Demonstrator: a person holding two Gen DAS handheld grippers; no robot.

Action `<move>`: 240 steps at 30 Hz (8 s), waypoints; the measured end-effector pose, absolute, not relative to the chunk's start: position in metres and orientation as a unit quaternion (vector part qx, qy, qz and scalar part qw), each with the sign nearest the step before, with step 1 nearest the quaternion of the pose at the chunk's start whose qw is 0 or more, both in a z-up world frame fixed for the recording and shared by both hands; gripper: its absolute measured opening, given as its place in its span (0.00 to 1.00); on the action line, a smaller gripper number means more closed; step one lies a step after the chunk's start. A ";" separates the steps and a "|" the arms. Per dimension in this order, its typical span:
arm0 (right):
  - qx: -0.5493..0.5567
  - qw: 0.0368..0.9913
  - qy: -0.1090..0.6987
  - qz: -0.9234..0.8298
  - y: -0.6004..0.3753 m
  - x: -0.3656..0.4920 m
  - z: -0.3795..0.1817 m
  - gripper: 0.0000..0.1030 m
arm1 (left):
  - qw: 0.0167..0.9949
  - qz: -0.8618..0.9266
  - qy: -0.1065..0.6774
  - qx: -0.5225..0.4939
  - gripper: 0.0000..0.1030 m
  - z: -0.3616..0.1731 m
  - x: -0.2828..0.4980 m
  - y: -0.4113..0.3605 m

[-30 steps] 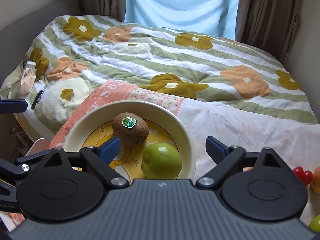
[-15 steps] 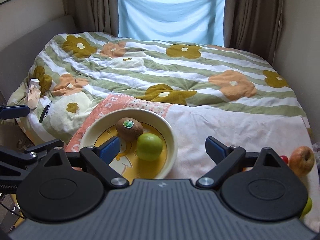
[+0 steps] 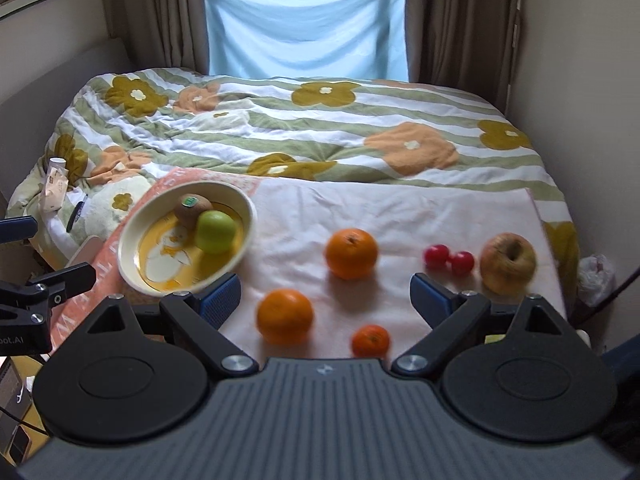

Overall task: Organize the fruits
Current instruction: 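Move both tools back toward the remaining fruit, then grasp a tangerine with the left tool while the right tool grasps another green apple, then carry the tangerine and green apple over the plate with both tools, then open both tools to release the tangerine and green apple onto the plate, then move both tools back toward the orange and cherry tomatoes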

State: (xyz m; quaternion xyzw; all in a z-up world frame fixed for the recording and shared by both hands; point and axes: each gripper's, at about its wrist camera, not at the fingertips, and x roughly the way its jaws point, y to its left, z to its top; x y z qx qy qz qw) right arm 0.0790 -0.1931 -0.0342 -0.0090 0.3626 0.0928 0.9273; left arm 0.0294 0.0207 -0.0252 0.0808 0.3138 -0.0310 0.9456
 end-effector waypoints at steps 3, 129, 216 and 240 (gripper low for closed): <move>-0.011 0.927 0.365 0.084 -0.219 0.070 -0.039 1.00 | 0.944 -0.035 0.317 0.080 0.95 -0.030 0.024 -0.002; -0.003 0.917 0.380 0.120 -0.070 0.186 -0.059 0.69 | 0.930 -0.043 0.351 0.101 0.39 -0.069 0.157 0.093; 0.013 0.936 0.345 0.069 -0.121 0.153 -0.030 1.00 | 0.941 -0.108 0.303 0.104 0.92 -0.026 0.111 0.066; -0.057 0.926 0.357 0.104 -0.276 0.155 -0.073 0.97 | 0.931 -0.123 0.320 0.130 0.92 -0.052 0.129 -0.070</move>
